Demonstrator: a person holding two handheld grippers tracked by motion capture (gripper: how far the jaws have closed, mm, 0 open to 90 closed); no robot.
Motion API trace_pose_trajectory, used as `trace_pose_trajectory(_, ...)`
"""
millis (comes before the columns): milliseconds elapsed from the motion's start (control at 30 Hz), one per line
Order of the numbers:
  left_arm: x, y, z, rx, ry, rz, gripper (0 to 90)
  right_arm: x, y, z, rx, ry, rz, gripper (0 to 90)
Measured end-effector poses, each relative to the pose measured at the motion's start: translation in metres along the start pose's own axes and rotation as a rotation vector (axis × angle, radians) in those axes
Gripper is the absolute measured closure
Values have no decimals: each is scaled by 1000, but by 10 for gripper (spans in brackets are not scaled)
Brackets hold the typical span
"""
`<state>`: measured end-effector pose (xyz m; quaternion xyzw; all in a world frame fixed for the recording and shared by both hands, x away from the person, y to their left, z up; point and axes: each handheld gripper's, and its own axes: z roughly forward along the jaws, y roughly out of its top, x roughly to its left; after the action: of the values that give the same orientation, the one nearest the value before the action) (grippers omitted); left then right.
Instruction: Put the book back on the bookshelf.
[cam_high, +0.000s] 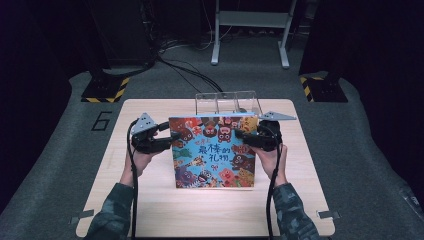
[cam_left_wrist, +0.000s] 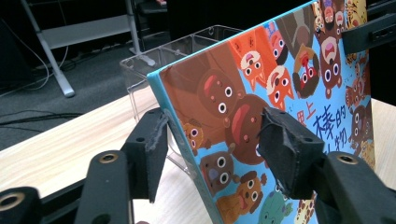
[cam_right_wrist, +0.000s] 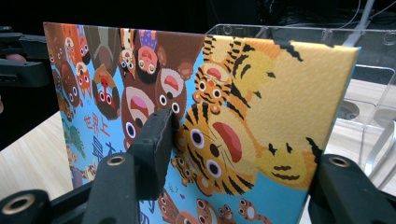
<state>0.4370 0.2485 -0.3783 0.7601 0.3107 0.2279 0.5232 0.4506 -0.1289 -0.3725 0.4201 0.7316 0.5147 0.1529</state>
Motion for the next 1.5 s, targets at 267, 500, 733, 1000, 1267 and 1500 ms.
trace_pose_trajectory(267, 1, 0, -2, -17, 31, 15, 513, 3, 1, 1, -21, -10, -38, 446)
trace_pose_trajectory(500, 2, 0, -7, -26, 48, 26, 569, 4, 1, 2, -43, -8, -63, 444)
trace_pose_trajectory(733, 4, 1, -11, -67, 72, 21, 628, 8, 1, 2, -77, -12, -85, 444)
trace_pose_trajectory(1000, 7, -6, -20, -117, 10, -17, 646, 6, -1, 3, -98, 22, -120, 442)
trace_pose_trajectory(1267, 15, -5, -16, -115, -35, -58, 627, 6, -1, 5, -107, 20, -129, 442)
trace_pose_trajectory(1500, 10, -3, -17, -108, 14, -2, 669, 6, -1, 6, -105, 13, -124, 430)
